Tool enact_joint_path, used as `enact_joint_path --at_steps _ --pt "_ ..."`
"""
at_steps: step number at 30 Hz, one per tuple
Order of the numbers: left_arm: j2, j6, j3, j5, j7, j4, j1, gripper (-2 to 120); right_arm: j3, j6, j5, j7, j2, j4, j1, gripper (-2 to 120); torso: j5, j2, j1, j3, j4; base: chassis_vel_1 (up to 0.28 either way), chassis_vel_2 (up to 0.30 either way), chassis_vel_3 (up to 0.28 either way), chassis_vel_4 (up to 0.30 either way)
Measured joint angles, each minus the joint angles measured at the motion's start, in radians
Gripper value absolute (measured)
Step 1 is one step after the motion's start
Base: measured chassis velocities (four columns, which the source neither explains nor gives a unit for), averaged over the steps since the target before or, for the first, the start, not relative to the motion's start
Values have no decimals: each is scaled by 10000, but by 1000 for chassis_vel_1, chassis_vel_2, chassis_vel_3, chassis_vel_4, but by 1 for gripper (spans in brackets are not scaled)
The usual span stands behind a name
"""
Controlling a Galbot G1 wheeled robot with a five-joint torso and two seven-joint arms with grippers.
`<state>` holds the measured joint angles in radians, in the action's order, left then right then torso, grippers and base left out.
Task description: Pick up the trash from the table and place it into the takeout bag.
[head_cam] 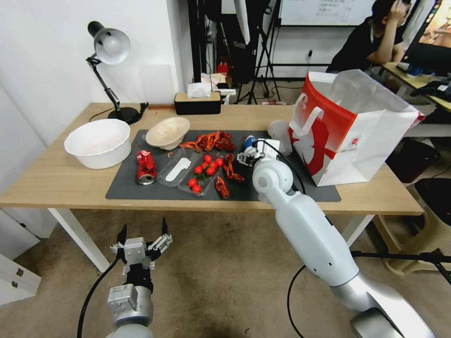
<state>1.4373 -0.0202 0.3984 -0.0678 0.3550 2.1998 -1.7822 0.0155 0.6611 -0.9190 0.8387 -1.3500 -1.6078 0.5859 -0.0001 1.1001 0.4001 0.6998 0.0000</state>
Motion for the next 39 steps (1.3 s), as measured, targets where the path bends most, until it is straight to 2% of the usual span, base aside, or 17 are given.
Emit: enact_joint_path --at_steps 8,18,20,26,34,39 --pt "12 -14 -11 19 96 22 -21 100 -138 -158 141 -347 143 -174 154 67 1 -1 0 2 0 0 0 0 0" --pt "27 -23 -9 52 134 55 -25 100 -220 -916 2017 -2047 726 -1437 305 67 2 0 0 2 0 0 0 0 0" --pt "52 -23 -8 68 138 71 -34 100 -371 -1080 2519 -2404 1103 -2106 191 67 2 0 0 2 0 0 0 0 0" --pt "68 -25 37 74 139 107 -85 100 -989 -1600 2947 -2825 1805 -3060 -8 67 2 0 0 2 1 0 0 0 0" --pt "53 -106 144 76 160 101 -220 100 -2621 -1738 3243 -2366 2901 -4306 203 67 1 0 0 1 -1 0 0 0 0" --pt "72 -103 92 125 175 96 -214 100 -3185 -1334 2930 -2001 3611 -4275 415 67 0 0 -1 0 -2 0 0 0 0"
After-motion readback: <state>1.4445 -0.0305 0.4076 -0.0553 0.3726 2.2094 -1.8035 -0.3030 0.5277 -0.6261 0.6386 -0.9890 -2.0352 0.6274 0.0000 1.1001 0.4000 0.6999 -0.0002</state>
